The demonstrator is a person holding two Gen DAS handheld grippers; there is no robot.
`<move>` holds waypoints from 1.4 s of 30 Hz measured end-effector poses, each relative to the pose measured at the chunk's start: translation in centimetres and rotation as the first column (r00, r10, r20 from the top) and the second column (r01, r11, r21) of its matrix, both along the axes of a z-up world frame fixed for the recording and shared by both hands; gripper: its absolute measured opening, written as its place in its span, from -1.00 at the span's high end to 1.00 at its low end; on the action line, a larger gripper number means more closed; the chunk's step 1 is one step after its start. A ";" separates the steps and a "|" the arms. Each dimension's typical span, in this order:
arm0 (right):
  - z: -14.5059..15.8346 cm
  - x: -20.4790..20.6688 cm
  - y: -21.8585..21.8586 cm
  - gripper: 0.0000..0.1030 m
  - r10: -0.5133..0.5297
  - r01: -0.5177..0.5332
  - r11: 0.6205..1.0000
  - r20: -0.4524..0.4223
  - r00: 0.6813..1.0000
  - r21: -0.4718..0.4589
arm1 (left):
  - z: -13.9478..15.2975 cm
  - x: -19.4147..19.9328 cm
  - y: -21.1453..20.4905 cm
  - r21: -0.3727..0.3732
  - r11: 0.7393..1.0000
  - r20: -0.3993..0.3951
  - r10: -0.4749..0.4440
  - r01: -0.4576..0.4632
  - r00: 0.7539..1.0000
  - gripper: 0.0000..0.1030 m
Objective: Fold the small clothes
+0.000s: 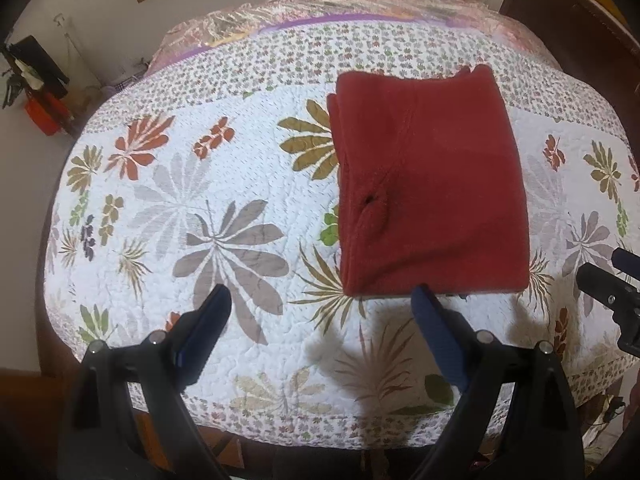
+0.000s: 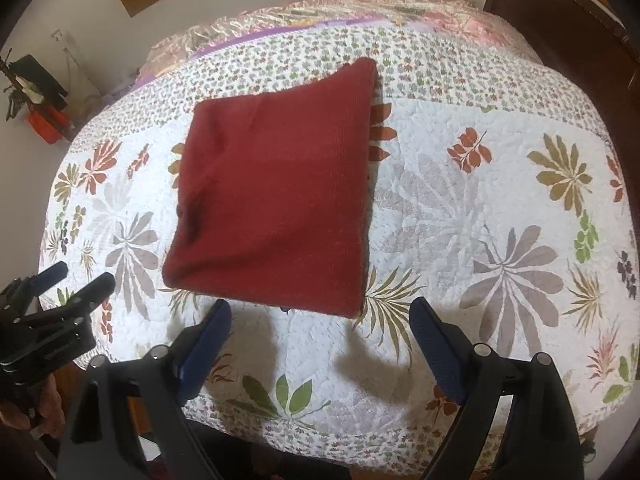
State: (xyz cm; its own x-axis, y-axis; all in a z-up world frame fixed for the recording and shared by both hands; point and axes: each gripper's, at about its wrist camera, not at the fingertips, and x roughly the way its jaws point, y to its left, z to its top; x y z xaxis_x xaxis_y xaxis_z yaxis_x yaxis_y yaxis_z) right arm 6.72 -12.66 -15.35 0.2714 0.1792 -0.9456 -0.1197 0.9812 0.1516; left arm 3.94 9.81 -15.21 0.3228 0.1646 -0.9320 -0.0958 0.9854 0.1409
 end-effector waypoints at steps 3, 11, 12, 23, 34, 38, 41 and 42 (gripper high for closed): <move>0.8 -0.2 0.1 -0.76 -0.005 0.005 1.000 0.011 1.000 0.001 | 0.9 -0.4 0.0 0.005 1.000 0.010 -0.005 0.005 1.000 -0.76; 1.8 -0.8 0.8 -0.76 -0.011 0.011 1.000 0.019 1.000 -0.006 | 2.3 -0.9 -0.3 0.012 1.000 0.028 -0.021 0.021 0.999 -0.76; 1.7 -0.9 0.9 -0.76 -0.011 0.011 1.000 0.017 1.000 -0.007 | 2.3 -0.9 -0.4 0.011 1.000 0.027 -0.023 0.023 0.999 -0.77; 1.8 -1.2 1.3 -0.76 -0.008 0.009 1.000 0.019 1.000 -0.027 | 2.4 -1.0 -0.7 0.023 0.999 0.023 -0.032 0.032 0.999 -0.77; 2.1 -1.1 1.6 -0.78 0.002 0.001 0.999 0.056 0.998 -0.055 | 2.3 -1.1 -0.6 0.032 0.999 0.016 -0.026 0.026 1.000 -0.77; 2.0 -1.0 1.6 -0.83 -0.002 0.005 0.998 0.052 0.999 -0.058 | 2.3 -1.1 -0.5 0.042 0.999 0.020 -0.026 0.025 0.999 -0.77; 1.8 -0.9 1.5 -0.85 -0.007 0.010 0.998 0.044 0.999 -0.060 | 2.2 -1.1 -0.5 0.044 0.999 0.016 -0.027 0.026 1.000 -0.77; 1.7 -0.9 1.5 -0.89 -0.008 0.011 0.998 0.041 0.999 -0.062 | 2.2 -1.1 -0.5 0.044 0.999 0.014 -0.026 0.025 1.000 -0.77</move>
State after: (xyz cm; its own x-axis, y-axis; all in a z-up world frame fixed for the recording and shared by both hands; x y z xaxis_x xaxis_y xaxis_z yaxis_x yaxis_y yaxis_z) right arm 5.82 -11.19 -13.60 0.3115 0.1181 -0.9429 -0.1153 0.9896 0.0858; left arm 2.89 9.29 -13.05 0.3407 0.1968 -0.9193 -0.0731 0.9804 0.1828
